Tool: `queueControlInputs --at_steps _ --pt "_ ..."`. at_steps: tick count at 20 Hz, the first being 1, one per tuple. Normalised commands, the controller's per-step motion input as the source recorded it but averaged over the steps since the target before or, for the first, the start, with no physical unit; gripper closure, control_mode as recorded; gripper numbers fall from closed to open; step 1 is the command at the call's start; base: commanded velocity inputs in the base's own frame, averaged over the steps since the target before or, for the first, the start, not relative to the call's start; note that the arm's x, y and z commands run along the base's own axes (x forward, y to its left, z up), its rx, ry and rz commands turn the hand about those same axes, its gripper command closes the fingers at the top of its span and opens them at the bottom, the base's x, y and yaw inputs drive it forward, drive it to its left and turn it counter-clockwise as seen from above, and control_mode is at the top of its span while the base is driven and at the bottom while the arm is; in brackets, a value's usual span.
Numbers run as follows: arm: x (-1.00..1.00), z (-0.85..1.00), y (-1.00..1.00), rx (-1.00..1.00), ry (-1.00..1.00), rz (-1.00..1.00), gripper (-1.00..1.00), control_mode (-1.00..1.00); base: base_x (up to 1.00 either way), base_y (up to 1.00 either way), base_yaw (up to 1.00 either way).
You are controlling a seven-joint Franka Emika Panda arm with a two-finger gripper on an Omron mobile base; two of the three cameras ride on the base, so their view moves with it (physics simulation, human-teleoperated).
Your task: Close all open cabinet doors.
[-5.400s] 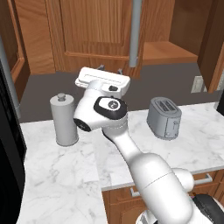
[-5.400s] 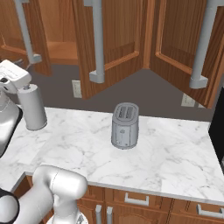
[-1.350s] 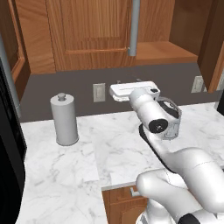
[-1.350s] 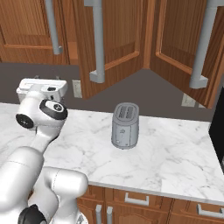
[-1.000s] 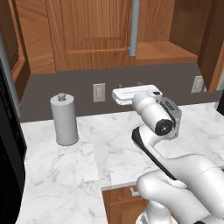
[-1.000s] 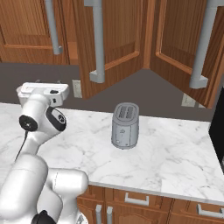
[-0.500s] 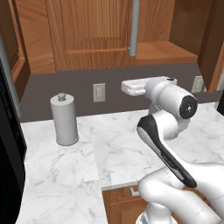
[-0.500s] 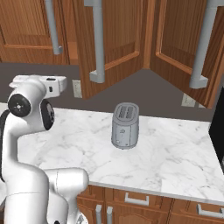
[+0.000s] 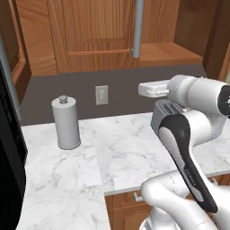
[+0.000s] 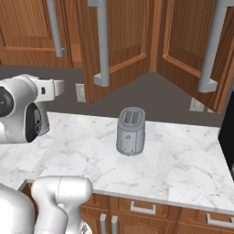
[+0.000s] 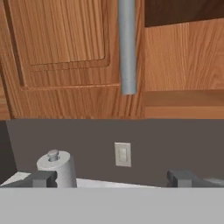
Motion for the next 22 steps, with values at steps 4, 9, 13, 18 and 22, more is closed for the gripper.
queueControlInputs --at_steps 4,9,13,18,22 --pt "-0.47 0.00 -0.39 0.00 -0.01 0.00 -1.00 -1.00 0.00 0.00 0.00" --pt "-0.35 0.00 -0.54 0.00 -0.08 0.01 -1.00 -1.00 0.00 0.00 0.00" --pt "-0.37 0.00 -0.42 0.00 -0.10 0.00 -1.00 -1.00 0.00 0.00 0.00" --pt "-0.37 0.00 -0.42 0.00 -0.12 0.00 -1.00 -1.00 0.00 0.00 0.00" --pt "-0.16 0.00 -0.44 0.00 -0.09 0.00 -1.00 -1.00 0.00 0.00 0.00"
